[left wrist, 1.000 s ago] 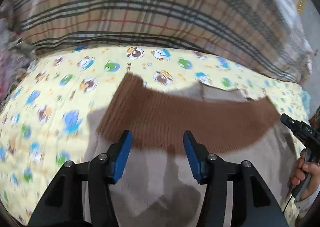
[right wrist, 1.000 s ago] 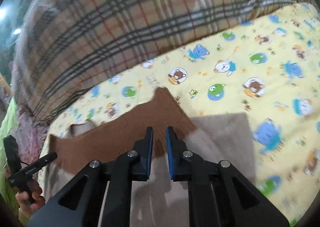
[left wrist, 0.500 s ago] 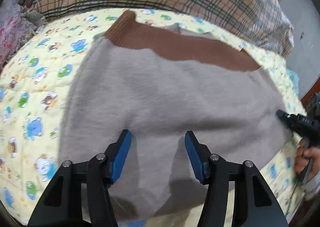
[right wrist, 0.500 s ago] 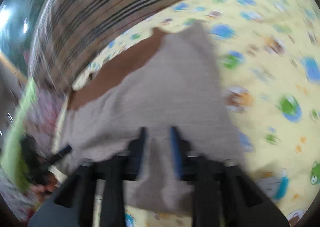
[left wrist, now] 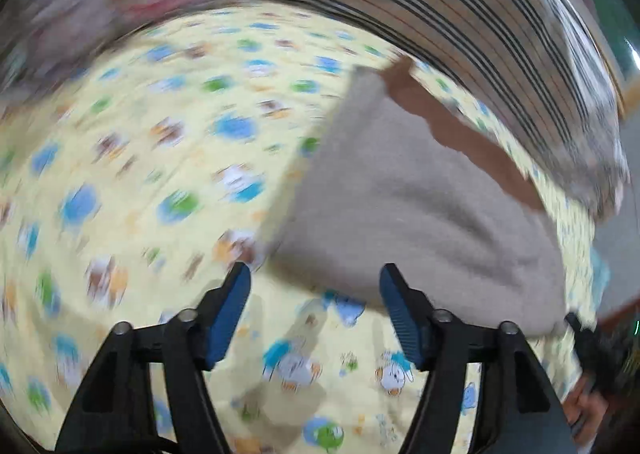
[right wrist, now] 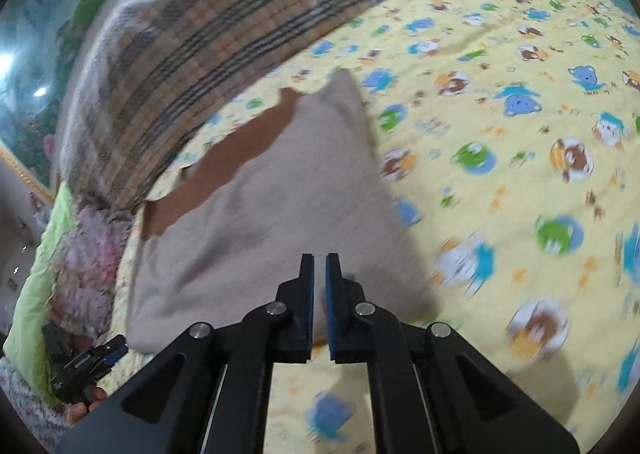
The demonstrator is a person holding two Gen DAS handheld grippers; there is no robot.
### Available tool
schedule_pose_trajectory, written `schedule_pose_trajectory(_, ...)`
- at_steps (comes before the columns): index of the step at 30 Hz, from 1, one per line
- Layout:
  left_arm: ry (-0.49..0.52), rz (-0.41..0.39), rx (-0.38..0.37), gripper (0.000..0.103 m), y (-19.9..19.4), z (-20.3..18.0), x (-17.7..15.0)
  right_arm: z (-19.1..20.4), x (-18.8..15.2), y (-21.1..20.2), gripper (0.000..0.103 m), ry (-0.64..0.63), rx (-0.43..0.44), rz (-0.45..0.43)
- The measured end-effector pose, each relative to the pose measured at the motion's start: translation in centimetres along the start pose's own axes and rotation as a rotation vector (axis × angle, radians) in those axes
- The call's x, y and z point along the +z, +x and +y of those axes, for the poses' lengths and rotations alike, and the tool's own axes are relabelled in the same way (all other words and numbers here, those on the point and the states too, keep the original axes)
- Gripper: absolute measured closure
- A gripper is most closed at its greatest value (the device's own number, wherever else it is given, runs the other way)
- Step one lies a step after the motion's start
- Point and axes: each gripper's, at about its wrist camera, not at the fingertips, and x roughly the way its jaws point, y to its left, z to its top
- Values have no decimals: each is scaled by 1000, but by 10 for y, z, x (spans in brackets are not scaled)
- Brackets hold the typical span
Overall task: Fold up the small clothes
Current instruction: 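Press the folded sweater flat with both tools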
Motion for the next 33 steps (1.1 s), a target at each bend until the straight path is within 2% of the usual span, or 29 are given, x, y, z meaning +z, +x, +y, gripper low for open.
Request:
schedule_pose_trajectory(3, -154, 50, -107, 33, 4, 21, -12, 15, -15, -8, 97, -22, 45, -36)
schedule_pose_trajectory(6, -234, 81, -151, 33, 20, 26, -13, 26, -26, -6, 96, -9, 83, -31)
schedule_pose_trajectory(11, -255, 69, -176, 30, 36, 16, -2, 35, -38, -2, 94, 3, 118, 5)
schedule_pose_trajectory(14, -265, 64, -178, 28, 46, 11, 4, 41, -42, 3, 81, -9, 117, 28)
schedule_pose_trajectory(16, -265, 53, -177, 26, 49, 10, 7, 47, -41, 6, 67, -22, 111, 28)
schedule_pose_trajectory(20, -251, 35, -168, 21, 51, 6, 8, 59, -30, 21, 65, -47, 128, 27)
schedule_pose_trajectory(23, -242, 20, -154, 18, 54, 1, 10, 76, -22, 50, 65, -68, 176, 81)
schedule_pose_trajectory(26, -225, 9, -149, 17, 55, -2, 9, 109, -14, 91, 65, -118, 297, 168)
schedule_pose_trajectory(28, -217, 8, -151, 17, 55, -1, 8, 128, -5, 117, 65, -152, 337, 212)
schedule_pose_trajectory(31, -231, 4, -162, 17, 56, 1, 9, 152, 21, 173, 65, -177, 356, 308)
schedule_pose_trajectory(32, -238, 1, -166, 17, 57, 2, 10, 154, 27, 185, 65, -175, 331, 316)
schedule_pose_trajectory(33, -250, -4, -171, 17, 58, 4, 11, 155, 43, 209, 65, -166, 264, 338)
